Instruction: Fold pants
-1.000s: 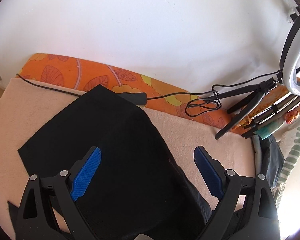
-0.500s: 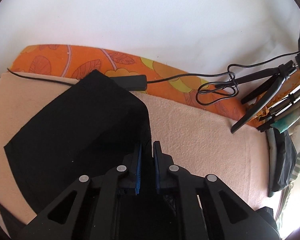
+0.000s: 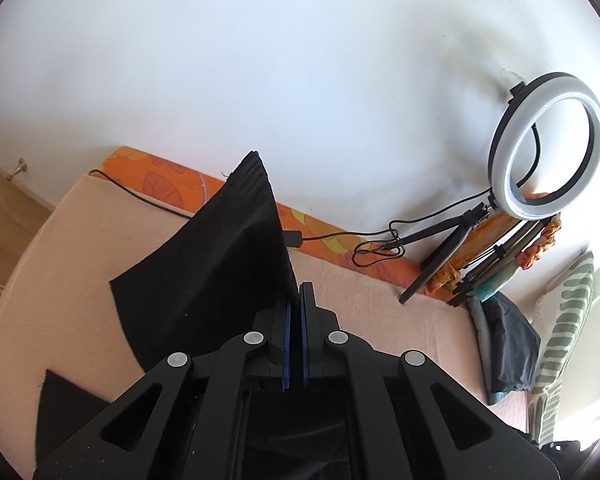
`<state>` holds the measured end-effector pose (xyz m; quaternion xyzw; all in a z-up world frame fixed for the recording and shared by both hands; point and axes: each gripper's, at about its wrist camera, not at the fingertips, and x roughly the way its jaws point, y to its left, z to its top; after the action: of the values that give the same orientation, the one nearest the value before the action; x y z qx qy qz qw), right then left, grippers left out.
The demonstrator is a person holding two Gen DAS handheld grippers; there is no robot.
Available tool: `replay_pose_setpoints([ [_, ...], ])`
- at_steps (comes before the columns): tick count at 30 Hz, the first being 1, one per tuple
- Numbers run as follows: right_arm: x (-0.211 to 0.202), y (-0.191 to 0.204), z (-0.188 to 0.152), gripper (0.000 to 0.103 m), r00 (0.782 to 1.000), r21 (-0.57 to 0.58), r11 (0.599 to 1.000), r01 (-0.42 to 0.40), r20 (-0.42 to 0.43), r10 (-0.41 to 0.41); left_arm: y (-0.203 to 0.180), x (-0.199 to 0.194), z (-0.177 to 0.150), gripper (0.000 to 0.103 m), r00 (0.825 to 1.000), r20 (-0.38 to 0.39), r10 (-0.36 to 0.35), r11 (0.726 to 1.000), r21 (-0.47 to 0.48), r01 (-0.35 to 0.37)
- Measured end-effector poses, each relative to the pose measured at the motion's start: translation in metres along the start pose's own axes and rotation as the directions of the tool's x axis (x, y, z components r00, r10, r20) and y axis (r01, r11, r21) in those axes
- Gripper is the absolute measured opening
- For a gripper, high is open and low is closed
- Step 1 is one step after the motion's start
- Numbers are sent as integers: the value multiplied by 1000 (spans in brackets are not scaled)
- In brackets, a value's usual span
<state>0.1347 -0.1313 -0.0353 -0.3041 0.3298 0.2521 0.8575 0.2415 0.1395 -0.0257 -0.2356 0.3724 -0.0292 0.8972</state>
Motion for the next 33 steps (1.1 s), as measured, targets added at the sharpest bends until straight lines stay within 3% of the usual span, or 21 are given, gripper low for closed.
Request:
replay_pose_setpoints([
  [9, -35, 48, -18, 5, 1000, -55, 998, -4, -9, 3, 33, -76, -62, 2, 998, 63, -11, 999, -43, 14],
  [14, -41, 78, -37, 5, 1000, -92, 996, -19, -22, 17, 54, -85, -105, 2, 999, 46, 5, 997, -80, -2],
  [20, -25, 98, -60, 5, 996, -26, 997, -69, -65, 67, 78, -83, -147, 2, 999, 17, 28, 990, -135, -25],
  [33, -15, 115, -70, 5, 991, 28, 999, -17, -131, 21, 94, -97, -168, 2, 999, 25, -21, 990, -139, 25],
])
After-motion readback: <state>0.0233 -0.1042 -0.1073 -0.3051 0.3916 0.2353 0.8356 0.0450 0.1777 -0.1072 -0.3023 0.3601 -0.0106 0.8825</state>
